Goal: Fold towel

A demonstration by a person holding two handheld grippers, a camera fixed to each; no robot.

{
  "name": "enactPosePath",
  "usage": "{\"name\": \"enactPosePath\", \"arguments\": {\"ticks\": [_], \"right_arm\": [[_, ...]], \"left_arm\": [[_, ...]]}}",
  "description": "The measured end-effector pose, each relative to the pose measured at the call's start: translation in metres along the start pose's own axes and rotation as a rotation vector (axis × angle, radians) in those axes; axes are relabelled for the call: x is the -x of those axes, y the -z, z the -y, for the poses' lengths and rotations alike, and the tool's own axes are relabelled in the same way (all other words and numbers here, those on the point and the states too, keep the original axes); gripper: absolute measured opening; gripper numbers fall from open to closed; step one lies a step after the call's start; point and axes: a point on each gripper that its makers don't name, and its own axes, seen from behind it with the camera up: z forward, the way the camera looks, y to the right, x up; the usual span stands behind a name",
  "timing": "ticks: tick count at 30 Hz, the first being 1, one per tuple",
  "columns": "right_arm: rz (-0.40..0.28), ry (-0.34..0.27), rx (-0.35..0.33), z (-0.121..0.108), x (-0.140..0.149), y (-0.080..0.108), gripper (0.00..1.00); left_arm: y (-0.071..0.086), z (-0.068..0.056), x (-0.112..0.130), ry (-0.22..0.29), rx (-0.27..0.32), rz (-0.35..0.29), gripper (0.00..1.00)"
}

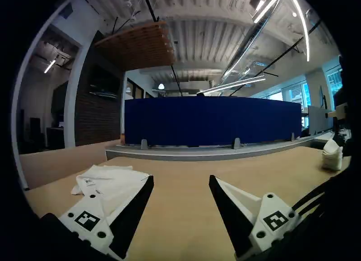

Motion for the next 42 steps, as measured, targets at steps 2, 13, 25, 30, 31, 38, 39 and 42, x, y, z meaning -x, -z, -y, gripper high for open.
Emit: {"name": "enactPosePath", "arguments": {"ticks": [2, 13, 25, 30, 31, 38, 39, 42], "right_arm": [[0.0, -0.001, 0.001, -0.001, 0.001, 0.0, 1.0], [-0.004, -0.006, 0.007, -0.011, 0.004, 0.002, 1.0], [-0.043, -0.039, 0.021, -0.025, 0.016, 0.001, 1.0], [-0.04, -0.06, 0.025, -0.031, 0.033, 0.003, 1.0], [-0.041, -0.063, 0.024, -0.031, 0.036, 0.003, 1.0], [-0.047, -0.076, 0.014, -0.032, 0.063, 0.002, 1.0], [-0.05, -0.077, 0.014, -0.032, 0.066, 0.001, 1.0], [-0.053, -0.08, 0.014, -0.033, 0.077, 0.0, 1.0]], "left_arm": [[0.0, 0.001, 0.004, 0.0, -0.005, 0.015, 0.9], [0.001, 0.0, 0.005, -0.001, -0.006, 0.023, 0.91], [0.002, 0.0, 0.006, -0.001, -0.006, 0.024, 0.91], [0.002, 0.0, 0.006, -0.002, -0.006, 0.024, 0.94], [0.002, 0.0, 0.006, -0.002, -0.006, 0.024, 0.94], [0.001, 0.0, 0.006, -0.002, -0.006, 0.024, 0.95], [0.001, 0.0, 0.006, -0.002, -0.006, 0.024, 0.95], [0.001, 0.001, 0.006, -0.002, -0.006, 0.024, 0.95]]}}
